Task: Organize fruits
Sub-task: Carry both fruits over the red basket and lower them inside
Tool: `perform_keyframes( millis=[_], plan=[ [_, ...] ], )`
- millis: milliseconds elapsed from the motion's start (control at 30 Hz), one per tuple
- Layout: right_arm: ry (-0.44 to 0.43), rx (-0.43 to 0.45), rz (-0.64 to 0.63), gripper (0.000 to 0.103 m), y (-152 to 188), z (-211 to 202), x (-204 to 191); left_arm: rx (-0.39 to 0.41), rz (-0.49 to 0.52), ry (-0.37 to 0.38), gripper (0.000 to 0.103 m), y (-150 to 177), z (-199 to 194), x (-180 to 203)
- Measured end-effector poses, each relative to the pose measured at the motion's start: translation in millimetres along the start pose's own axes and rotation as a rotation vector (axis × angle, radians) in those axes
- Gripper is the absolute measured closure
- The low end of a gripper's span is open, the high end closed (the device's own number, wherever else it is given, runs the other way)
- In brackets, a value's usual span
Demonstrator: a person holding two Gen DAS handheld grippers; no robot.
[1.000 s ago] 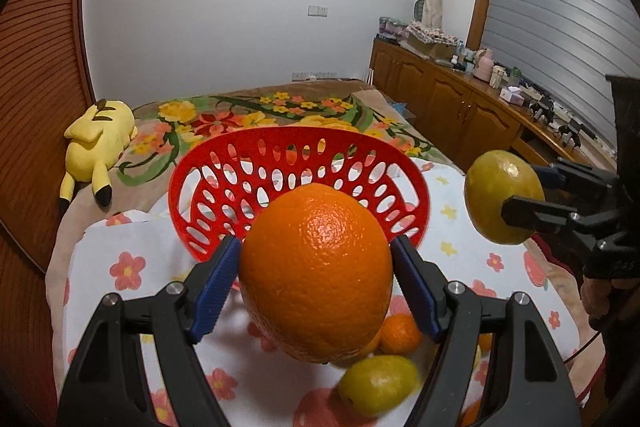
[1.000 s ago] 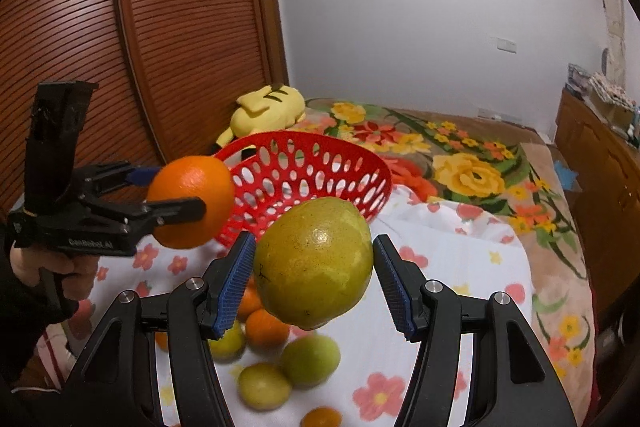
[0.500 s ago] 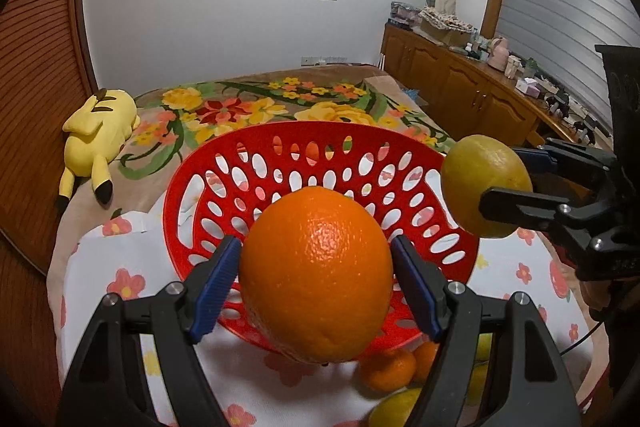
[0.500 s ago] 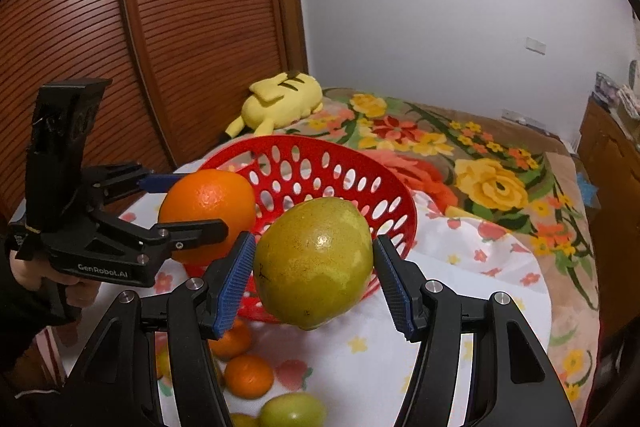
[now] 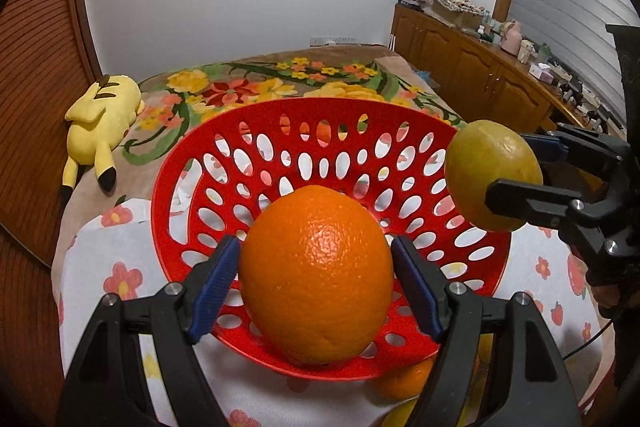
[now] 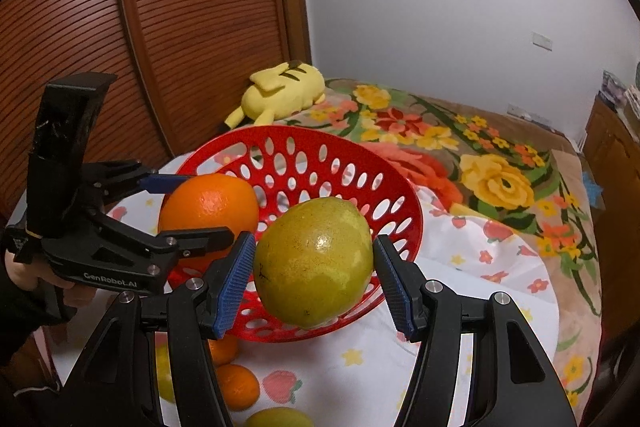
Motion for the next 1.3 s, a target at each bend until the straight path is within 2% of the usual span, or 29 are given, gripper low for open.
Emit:
perform_keyframes(
  millis=[33, 167, 233, 300, 600, 867, 1033, 1300],
  plan=[
    [-0.001, -0.003, -0.002, 0.041, 0, 2, -1, 0.001, -0.002, 0.0, 0.027, -1, 0, -1],
    [-0.001, -0.015, -0.011, 0.041, -1, 6, -2, 0.117, 0.009, -0.036, 0.025, -18, -30, -3],
    [-0.001, -0.019, -0.016, 0.041, -1, 8, -2, 0.132, -0.011, -0.015, 0.025, -24, -40, -6],
    [-0.005, -0.023, -0.019, 0.041, -1, 9, -2, 0.145, -0.016, -0.026, 0.025, -26, -45, -9],
    [0.016, -0.059, -0.031, 0.041, -1, 25, 1, 0.128, -0.039, -0.011, 0.025, -15, -39, -20],
    [0.074, -0.065, -0.007, 0.041, -3, 28, 18, 0.123, -0.034, 0.008, 0.025, -4, -36, -19],
    [0.073, -0.067, -0.007, 0.041, -1, 28, 17, 0.127, -0.044, 0.017, 0.025, 2, -37, -20],
    [0.025, -0.073, -0.032, 0.041, 8, 25, -9, 0.154, -0.049, 0.03, 0.023, 17, -44, -24]
  ],
)
Point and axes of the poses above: each gripper's, at about its wrist camera, not at the fingertips, and z roughly the way its jaws point, x to its right, y to its underside, the point moved 10 cm from there along z, roughly the way its jaws point, and after that the axes turned 11 degrees about -x, right-handed, at the moved point
